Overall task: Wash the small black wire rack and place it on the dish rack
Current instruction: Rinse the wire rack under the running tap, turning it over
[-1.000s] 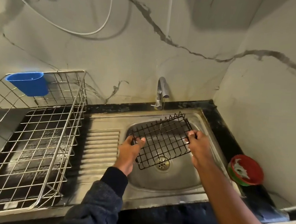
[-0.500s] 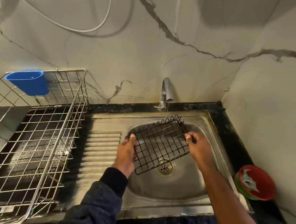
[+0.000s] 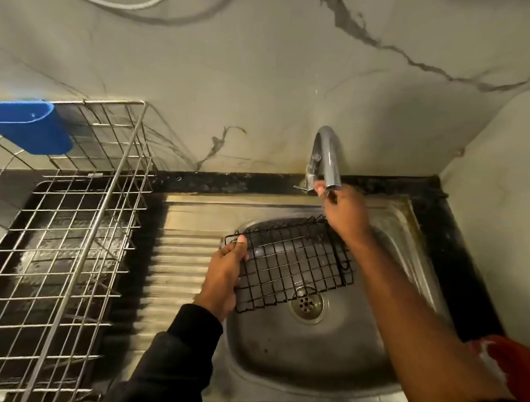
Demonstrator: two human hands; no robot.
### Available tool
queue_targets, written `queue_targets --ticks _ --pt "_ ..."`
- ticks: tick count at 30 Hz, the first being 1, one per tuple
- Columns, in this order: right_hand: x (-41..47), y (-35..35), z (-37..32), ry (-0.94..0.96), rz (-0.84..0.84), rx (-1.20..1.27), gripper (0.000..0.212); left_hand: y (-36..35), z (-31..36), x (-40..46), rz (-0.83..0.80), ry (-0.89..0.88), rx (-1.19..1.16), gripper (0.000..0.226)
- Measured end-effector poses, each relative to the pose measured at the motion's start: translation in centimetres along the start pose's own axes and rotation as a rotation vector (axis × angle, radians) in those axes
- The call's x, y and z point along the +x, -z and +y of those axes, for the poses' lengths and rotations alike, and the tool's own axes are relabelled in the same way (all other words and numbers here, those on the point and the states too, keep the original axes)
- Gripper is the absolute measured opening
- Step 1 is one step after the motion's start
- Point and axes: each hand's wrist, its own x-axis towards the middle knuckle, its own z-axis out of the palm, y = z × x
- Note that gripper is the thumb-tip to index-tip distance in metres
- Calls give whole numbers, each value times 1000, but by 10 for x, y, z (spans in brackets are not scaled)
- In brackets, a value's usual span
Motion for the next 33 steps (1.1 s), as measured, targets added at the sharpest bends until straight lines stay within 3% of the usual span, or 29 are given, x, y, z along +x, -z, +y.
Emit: queue_targets --ticks 4,9,16,19,21,27,30,33 --pt "50 -28 15 4 -276 177 28 2 -1 19 -64 9 5 40" --pt "85 -59 42 190 -450 12 20 1 2 32 -74 3 33 37" --pt "69 -20 41 -54 -331 586 28 5 0 38 -86 -4 32 37" --pt "61 -18 44 -132 -303 571 17 6 -2 34 -109 -19 80 39" --pt "58 -17 48 -182 -255 524 21 7 -3 30 -109 -17 78 40" --pt "-16 13 37 -231 58 162 30 7 3 17 -63 3 13 33" --pt "-76 19 28 -298 50 70 36 16 3 6 -26 9 -70 35" --pt "-114 26 21 -410 -4 184 45 19 8 -17 -32 -4 -43 23"
